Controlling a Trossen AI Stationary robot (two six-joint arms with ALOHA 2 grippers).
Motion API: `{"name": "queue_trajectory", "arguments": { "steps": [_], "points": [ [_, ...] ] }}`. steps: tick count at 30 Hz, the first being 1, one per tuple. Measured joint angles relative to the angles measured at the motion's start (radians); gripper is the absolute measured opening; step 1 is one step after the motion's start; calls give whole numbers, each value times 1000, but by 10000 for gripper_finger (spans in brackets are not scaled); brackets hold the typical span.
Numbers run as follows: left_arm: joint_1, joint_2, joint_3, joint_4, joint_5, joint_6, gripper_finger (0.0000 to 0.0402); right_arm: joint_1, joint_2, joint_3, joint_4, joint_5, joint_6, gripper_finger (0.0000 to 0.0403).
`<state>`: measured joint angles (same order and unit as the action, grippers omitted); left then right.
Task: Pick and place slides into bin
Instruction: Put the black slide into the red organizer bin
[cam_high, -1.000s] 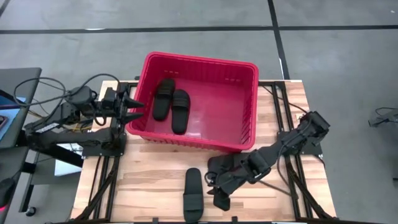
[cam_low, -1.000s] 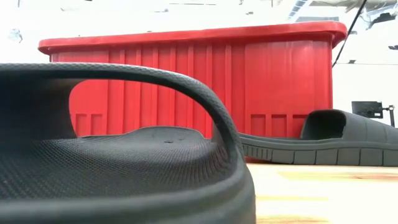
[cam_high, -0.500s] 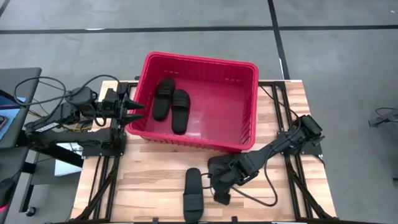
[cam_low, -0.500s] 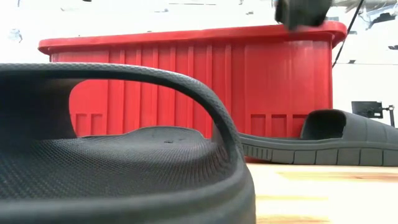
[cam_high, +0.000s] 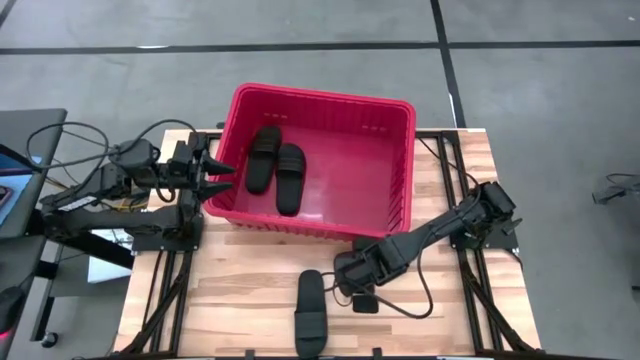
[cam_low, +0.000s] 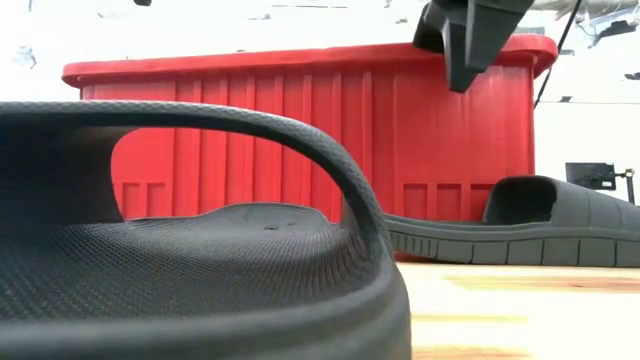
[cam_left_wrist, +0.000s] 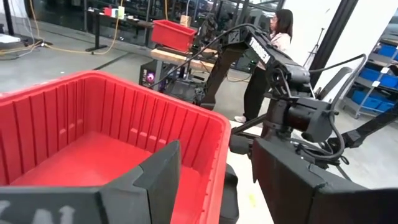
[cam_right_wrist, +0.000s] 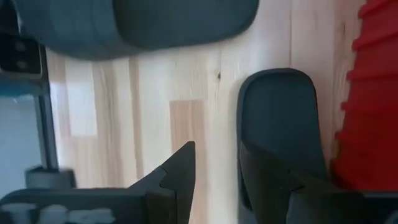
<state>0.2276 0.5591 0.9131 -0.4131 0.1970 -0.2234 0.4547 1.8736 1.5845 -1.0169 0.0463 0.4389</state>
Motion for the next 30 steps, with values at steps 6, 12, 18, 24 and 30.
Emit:
{"name": "queue_trajectory", "arguments": {
  "steps": [6,12,18,24,30],
  "points": [
    [0,0,0,1,-3,2,190,-7,0,0,-103,43,-44,119],
    [0,2,0,2,-3,3,190,-36,0,-1,-178,91,-35,119],
    [0,4,0,4,-20,3,190,-31,0,-1,-60,93,-90,119],
    [0,4,0,4,-26,3,190,-12,32,2,127,-55,-163,119],
    [0,4,0,-4,-24,3,190,-5,121,1,249,-124,-184,119]
  ]
}}
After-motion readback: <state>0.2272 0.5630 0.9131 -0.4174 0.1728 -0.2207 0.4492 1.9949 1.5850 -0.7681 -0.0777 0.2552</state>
